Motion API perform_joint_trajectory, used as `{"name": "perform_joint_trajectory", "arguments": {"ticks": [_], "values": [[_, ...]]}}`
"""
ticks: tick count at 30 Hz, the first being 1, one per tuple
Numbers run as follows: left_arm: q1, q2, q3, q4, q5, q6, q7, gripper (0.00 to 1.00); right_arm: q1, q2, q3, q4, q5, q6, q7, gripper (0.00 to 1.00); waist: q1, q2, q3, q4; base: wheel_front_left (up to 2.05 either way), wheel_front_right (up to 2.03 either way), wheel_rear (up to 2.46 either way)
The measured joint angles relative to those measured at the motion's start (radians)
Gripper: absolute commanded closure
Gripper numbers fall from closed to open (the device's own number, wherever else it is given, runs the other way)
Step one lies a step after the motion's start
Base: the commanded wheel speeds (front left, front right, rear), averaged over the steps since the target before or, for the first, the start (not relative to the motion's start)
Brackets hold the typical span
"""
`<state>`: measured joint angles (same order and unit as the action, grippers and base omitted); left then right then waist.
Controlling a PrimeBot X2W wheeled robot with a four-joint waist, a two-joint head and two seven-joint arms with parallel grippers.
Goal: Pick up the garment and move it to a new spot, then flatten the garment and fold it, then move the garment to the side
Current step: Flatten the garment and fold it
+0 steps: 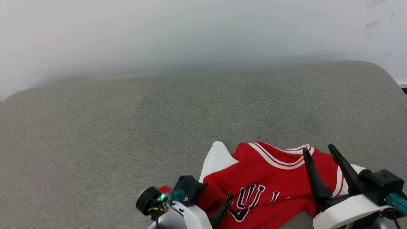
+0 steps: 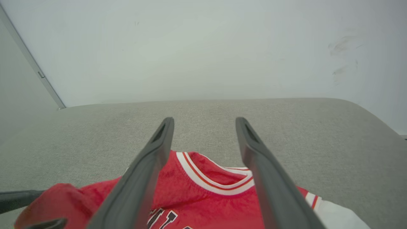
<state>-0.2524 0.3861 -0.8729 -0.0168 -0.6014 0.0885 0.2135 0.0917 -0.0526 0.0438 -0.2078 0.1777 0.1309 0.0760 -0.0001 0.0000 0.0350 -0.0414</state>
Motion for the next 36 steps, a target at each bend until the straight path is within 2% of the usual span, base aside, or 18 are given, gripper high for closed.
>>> {"name": "perform_joint_trajectory", "arguments": {"ticks": [5,11,16,22,26,34,35,36], "values": [[-0.061,0.0,0.058,-0.011,0.027,0.018,-0.073,0.0,-0.001,0.0,0.0,-0.01,0.001,0.0,0.0,0.0,0.0,0.0,0.005,-0.008,0.0,0.0,0.0],[-0.202,-0.005,0.134,0.086,0.005,0.015,-0.057,0.0,-0.026,0.001,0.0,-0.008,0.008,0.0,-0.008,0.0,0.0001,0.0,0.042,-0.038,0.0,0.0,0.0],[-0.283,-0.007,0.128,0.214,-0.044,-0.032,0.068,0.0,-0.037,0.001,0.007,-0.002,0.015,0.0,-0.018,0.0,0.0001,0.0,0.073,-0.067,0.0,0.0,0.0],[-0.361,-0.018,0.088,0.368,-0.104,-0.109,0.243,0.0,-0.048,0.001,0.013,0.014,0.026,0.0,-0.033,0.0,0.0001,0.0,0.113,-0.102,0.0,0.0,0.0],[-0.389,-0.039,0.063,0.452,-0.133,-0.149,0.318,0.0,-0.056,0.001,0.014,0.027,0.035,0.0,-0.048,0.0,0.0001,0.0,0.139,-0.12,0.0,0.0,0.0],[-0.453,-0.07,-0.005,0.583,-0.145,-0.192,0.43,0.0,-0.067,0.001,0.015,0.05,0.052,0.0,-0.067,0.0,0.0001,0.0,0.165,-0.136,0.0,0.0,0.0],[-0.459,-0.075,-0.012,0.594,-0.146,-0.194,0.438,0.63,-0.068,0.001,0.017,0.053,0.057,0.0,-0.068,0.0,0.0,0.0,0.167,-0.136,0.0,0.0,0.0],[-0.465,-0.08,-0.017,0.602,-0.148,-0.196,0.439,1.0,-0.069,0.001,0.019,0.056,0.062,0.0,-0.071,0.0,0.0001,0.0,0.168,-0.136,0.0,0.0,0.0]]}}
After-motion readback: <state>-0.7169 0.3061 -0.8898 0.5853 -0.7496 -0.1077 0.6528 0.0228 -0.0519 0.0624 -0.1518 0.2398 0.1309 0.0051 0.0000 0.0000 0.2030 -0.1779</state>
